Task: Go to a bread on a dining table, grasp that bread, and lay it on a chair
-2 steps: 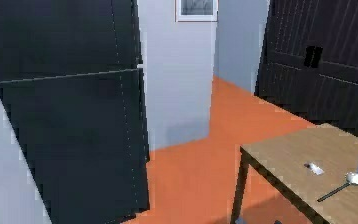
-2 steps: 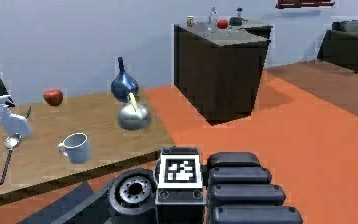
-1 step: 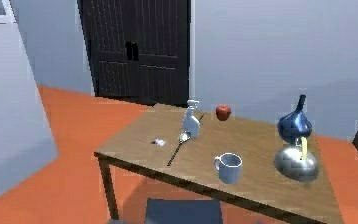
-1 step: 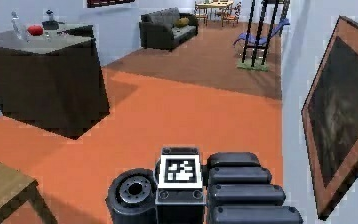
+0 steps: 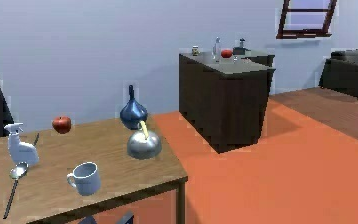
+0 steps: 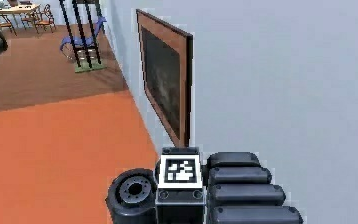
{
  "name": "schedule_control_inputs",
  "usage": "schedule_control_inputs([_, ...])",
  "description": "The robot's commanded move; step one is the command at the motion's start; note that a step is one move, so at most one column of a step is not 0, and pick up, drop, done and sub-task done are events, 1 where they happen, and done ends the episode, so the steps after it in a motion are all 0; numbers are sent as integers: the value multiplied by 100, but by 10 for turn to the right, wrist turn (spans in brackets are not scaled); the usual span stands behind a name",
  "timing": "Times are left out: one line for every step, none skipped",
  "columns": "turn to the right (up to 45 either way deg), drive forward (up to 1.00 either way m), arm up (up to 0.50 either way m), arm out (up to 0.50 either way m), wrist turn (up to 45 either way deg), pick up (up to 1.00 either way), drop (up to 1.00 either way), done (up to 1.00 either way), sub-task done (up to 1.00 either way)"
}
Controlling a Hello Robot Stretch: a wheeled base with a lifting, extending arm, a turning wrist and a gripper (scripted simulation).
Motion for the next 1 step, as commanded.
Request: schedule_control_inputs([270,0,0,0,0,0,0,0,0])
